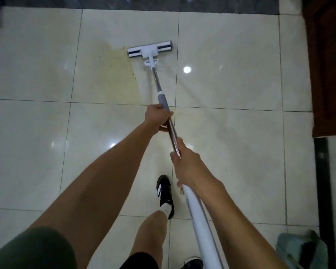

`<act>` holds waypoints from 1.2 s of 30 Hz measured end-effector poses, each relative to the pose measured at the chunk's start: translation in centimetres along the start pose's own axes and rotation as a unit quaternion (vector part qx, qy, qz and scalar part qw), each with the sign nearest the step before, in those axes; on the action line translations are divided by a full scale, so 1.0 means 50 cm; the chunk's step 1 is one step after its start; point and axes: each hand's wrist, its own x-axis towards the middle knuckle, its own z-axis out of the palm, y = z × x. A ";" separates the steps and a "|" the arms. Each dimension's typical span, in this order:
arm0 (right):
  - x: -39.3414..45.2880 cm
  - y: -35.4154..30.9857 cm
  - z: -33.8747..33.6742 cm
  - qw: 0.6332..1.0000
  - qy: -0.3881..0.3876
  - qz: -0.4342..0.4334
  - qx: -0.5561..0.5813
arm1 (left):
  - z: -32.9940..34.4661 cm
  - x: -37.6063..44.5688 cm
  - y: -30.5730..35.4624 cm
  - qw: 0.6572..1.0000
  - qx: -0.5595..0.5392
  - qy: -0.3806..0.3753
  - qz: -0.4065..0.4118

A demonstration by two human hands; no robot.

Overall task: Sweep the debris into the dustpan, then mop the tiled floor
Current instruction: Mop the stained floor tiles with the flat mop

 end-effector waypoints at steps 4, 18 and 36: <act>0.119 -0.116 -0.020 0.999 -0.003 -0.026 0.027 | -0.056 0.101 0.107 1.000 0.017 0.022 0.014; 0.020 -0.036 0.015 0.998 -0.029 -0.040 -0.047 | -0.055 0.003 0.016 0.999 0.037 0.002 -0.013; -0.443 0.443 0.154 0.992 -0.084 -0.037 -0.085 | 0.093 -0.490 -0.476 0.997 -0.051 0.008 -0.060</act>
